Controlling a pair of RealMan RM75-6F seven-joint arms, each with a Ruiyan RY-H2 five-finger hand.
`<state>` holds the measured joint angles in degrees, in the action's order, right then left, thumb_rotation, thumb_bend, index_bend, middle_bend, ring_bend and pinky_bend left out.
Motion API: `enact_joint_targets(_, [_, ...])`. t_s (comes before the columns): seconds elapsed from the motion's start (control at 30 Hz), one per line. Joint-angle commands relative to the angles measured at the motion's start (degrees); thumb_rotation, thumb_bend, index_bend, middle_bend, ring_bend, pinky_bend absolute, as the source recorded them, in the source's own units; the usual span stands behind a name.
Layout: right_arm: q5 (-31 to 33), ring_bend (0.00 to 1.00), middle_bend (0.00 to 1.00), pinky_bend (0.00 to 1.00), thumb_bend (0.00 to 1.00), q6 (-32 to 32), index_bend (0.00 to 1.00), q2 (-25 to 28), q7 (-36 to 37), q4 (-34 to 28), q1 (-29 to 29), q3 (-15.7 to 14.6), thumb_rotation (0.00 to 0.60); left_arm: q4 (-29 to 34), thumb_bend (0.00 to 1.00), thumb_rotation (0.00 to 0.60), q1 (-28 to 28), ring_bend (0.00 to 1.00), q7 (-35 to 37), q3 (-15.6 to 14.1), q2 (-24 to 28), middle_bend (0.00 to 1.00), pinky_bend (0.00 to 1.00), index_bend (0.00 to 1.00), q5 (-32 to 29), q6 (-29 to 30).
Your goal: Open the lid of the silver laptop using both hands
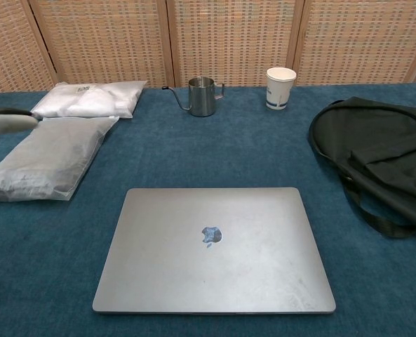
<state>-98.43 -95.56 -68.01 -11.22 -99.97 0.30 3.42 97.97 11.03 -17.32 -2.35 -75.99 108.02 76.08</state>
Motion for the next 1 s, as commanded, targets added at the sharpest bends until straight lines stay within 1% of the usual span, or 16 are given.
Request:
enact_joint_targets(0.03, [0.2,0.0,0.0,0.0,0.0,0.0,0.02,0.2,0.6,0.1,0.0,0.0,0.6,0.6,0.0,0.6,6.5,0.0,-5.2,1.3,-4.9,0.0,0.0,0.0,0.2,-10.1])
enact_joint_targets(0.07, [0.2,0.0,0.0,0.0,0.0,0.0,0.02,0.3,0.9,0.1,0.0,0.0,0.6,0.3,0.0,0.6,8.4,0.0,-6.1,1.9,-6.4,0.0,0.0,0.0,-0.3,-13.0])
enact_joint_targets(0.23, [0.6,0.0,0.0,0.0,0.0,-0.1,0.02,0.5,2.4,0.6,0.2,0.3,0.6,-1.3,0.0,0.6,12.8,0.0,-9.8,3.6,-12.4,0.0,0.0,0.0,-2.9,-20.3])
enact_joint_targets(0.47, [1.5,0.0,0.0,0.0,0.0,0.4,0.02,0.9,3.7,0.8,0.4,0.5,0.6,-2.1,0.0,0.6,15.9,0.0,-17.5,5.5,-19.6,0.0,0.0,0.0,-8.9,-26.6])
enact_joint_targets(0.63, [1.6,0.0,0.0,0.0,0.0,0.5,0.02,1.0,4.0,0.8,0.4,0.4,0.6,-3.3,0.0,0.6,17.2,0.0,-21.9,6.5,-23.1,0.0,0.0,0.0,-11.8,-28.6])
enact_joint_targets(0.73, [1.7,0.0,0.0,0.0,0.0,0.5,0.02,1.1,4.4,0.8,0.5,0.4,0.6,-4.4,0.0,0.6,18.2,0.0,-26.6,7.3,-25.7,0.0,0.0,0.0,-13.5,-29.2])
enact_joint_targets(1.0, [2.1,0.0,0.0,0.0,0.0,0.6,0.02,1.5,5.7,0.8,0.6,0.5,0.6,-6.3,0.0,0.6,19.8,0.0,-35.6,7.9,-30.6,0.0,0.0,0.0,-19.6,-30.1])
